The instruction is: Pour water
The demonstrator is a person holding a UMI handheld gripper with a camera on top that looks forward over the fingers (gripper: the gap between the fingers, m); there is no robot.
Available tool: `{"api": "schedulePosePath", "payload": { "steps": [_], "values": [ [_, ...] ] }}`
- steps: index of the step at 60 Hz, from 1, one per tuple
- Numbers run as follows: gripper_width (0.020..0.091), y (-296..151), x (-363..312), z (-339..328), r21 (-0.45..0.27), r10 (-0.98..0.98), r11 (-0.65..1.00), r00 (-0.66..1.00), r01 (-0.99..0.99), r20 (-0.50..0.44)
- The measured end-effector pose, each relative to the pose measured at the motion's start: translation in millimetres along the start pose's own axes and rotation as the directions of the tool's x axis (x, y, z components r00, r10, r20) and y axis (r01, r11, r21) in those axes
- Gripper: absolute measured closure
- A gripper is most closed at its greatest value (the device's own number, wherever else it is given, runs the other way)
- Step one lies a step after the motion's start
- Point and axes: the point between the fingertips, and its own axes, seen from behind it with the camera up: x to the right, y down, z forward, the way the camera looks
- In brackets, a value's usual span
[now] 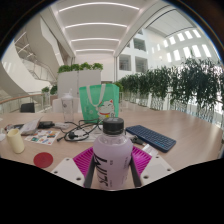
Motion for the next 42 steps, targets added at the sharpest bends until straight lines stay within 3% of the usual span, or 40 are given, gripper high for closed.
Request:
{"api": "schedulePosePath", "payload": {
  "steps": [1,14,21,28,34,40,42],
  "values": [
    [0.0555,3,0,1,-0.01,0.007,1.0,1.0,-0.007,0.003],
    [0.0593,0,1,4,0.016,0.027,0.999,1.0,-0.027,-0.007],
    [0.0661,5,4,5,-0.089,0.111,0.99,0.994,-0.112,-0.017],
    [0.0681,-30,-10,3,-0.117,0.092,0.989,0.996,-0.092,-0.01],
    [0.0682,-104,-40,-6,-0.069,-0.087,0.994,0.996,0.088,0.024],
    [0.0683,-191,-110,-24,0.069,-0.329,0.943,0.943,0.325,0.057],
    [0.0683,-201,-143,-24,0.105,-0.429,0.9,0.902,0.424,0.038]
  ]
}}
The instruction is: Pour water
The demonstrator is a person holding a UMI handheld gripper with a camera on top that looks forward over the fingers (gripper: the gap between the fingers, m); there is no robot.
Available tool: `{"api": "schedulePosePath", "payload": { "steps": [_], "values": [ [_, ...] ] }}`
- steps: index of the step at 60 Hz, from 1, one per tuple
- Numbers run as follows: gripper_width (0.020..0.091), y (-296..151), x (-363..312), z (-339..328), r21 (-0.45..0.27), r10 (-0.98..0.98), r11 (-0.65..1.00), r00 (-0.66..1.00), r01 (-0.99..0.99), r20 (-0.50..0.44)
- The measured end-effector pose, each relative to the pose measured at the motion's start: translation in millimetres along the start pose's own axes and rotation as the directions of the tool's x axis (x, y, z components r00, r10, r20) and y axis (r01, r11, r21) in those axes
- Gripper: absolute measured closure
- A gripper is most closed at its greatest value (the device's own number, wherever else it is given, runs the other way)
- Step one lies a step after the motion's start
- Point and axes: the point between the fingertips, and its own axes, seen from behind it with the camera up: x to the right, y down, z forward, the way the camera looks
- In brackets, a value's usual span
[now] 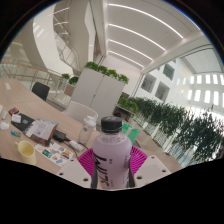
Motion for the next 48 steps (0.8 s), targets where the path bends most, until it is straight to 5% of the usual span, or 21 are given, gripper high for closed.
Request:
{"api": "schedulePosePath", "payload": {
  "steps": [8,16,24,31,42,48],
  "values": [
    [0.0683,-66,-70,-2,0.025,-0.503,0.864,0.864,0.503,-0.02],
    [0.0683,-43,-181,30,-0.007,-0.909,0.418,0.418,0.909,0.002],
    [0.0683,1,-220,52,-0.009,-0.991,-0.09,-0.089,0.996,0.097],
    [0.0681,6,-257,54,0.099,-0.903,-0.413,-0.421,0.905,0.087],
    [0.0681,7,-265,56,0.11,-0.886,-0.435,-0.447,0.894,0.123],
    [0.068,-12,-268,61,0.097,-0.975,-0.172,-0.184,0.98,0.121]
  ]
}}
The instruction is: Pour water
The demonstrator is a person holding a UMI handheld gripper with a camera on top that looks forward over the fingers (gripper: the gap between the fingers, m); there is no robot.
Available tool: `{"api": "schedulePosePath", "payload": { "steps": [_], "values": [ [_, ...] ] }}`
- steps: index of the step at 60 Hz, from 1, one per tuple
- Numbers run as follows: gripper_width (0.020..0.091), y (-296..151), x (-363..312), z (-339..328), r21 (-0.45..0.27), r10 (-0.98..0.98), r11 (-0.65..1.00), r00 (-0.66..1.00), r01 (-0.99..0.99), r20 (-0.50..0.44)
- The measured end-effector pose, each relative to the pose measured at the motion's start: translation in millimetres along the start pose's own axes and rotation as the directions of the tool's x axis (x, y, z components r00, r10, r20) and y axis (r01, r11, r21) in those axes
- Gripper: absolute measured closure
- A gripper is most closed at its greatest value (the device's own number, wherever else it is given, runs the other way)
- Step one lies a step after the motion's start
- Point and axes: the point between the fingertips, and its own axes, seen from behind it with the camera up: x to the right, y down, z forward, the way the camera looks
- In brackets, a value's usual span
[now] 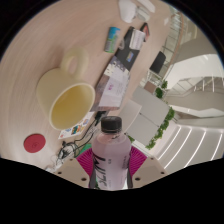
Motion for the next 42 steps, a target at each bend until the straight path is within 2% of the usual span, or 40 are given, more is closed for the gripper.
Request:
{"api": "schedulePosePath", "payload": {
  "steps": [4,5,6,7,8,9,14,17,19,24,25,28,30,31,32,35,36,42],
  "values": [
    [0.0682,21,41,6,0.0,0.336,0.942,0.941,-0.337,-0.044],
    [0.0682,32,46,-5,-0.008,0.457,0.888,0.884,-0.46,-0.1],
    [0.0682,38,61,4,0.009,0.526,0.85,0.847,-0.527,-0.081],
    [0.068,47,70,2,0.018,0.613,0.789,0.784,-0.614,-0.099],
    [0.068,57,69,-16,0.029,0.707,0.7,0.686,-0.714,-0.171],
    [0.0678,67,76,-27,0.06,0.771,0.627,0.607,-0.777,-0.195],
    [0.0651,105,93,-26,0.168,0.967,0.242,0.224,-0.956,-0.12],
    [0.0637,117,66,-42,0.218,0.993,-0.007,-0.032,-0.976,-0.113],
    [0.0636,124,61,-32,0.207,0.989,-0.127,-0.139,-0.97,-0.043],
    [0.0619,107,-1,-26,0.193,0.919,-0.393,-0.388,-0.899,0.068],
    [0.0619,116,4,-20,0.159,0.912,-0.41,-0.398,-0.898,0.101],
    [0.0607,98,-27,-16,0.119,0.867,-0.491,-0.471,-0.863,0.166],
    [0.0605,93,-50,-12,0.074,0.847,-0.52,-0.502,-0.851,0.176],
    [0.0597,72,-69,-4,0.068,0.836,-0.537,-0.519,-0.841,0.18],
    [0.0595,85,-72,-8,0.05,0.835,-0.534,-0.517,-0.844,0.187],
    [0.0589,85,-88,-10,0.024,0.828,-0.534,-0.517,-0.845,0.218],
    [0.059,71,-93,-5,0.02,0.825,-0.534,-0.517,-0.845,0.227],
    [0.0584,53,-118,0,0.013,0.823,-0.527,-0.507,-0.85,0.258]
  ]
}}
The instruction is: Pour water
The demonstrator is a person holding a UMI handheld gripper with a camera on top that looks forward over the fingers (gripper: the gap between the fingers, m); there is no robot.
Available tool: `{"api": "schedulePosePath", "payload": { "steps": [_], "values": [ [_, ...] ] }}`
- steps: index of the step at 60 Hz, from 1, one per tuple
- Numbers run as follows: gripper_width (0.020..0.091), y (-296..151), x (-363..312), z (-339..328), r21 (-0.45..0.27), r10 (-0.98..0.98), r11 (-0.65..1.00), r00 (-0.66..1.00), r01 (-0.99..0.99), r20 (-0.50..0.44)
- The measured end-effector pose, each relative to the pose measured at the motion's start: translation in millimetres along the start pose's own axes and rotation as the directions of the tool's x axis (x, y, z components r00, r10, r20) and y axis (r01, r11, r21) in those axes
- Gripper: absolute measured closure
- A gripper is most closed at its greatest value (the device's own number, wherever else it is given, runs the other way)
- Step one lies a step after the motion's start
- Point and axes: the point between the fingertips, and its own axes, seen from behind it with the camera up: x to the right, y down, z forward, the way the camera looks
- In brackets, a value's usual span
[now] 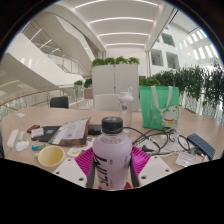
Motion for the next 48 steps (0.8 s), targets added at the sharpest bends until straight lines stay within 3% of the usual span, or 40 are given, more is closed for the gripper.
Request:
{"api": "schedulePosePath", "payload": {
  "steps": [6,8,16,20,22,25,29,48],
  "values": [
    [0.0572,36,4,1,-0.054,-0.019,0.998,1.0,0.02,0.005],
    [0.0566,29,4,-1,0.002,-0.029,1.0,1.0,0.029,-0.005],
    [0.0566,33,8,-6,0.013,-0.012,1.0,1.0,0.012,-0.023],
    [0.0535,35,9,-5,-0.011,-0.001,1.0,0.999,0.0,-0.034],
    [0.0516,40,8,-7,-0.057,0.013,0.998,0.999,-0.015,-0.038],
    [0.0442,53,7,-14,-0.143,0.041,0.989,0.998,-0.047,-0.044],
    [0.0256,60,-2,-30,-0.203,0.073,0.976,0.997,-0.078,-0.032],
    [0.0268,30,-59,-196,-0.242,0.114,0.957,0.975,-0.16,-0.193]
  ]
}}
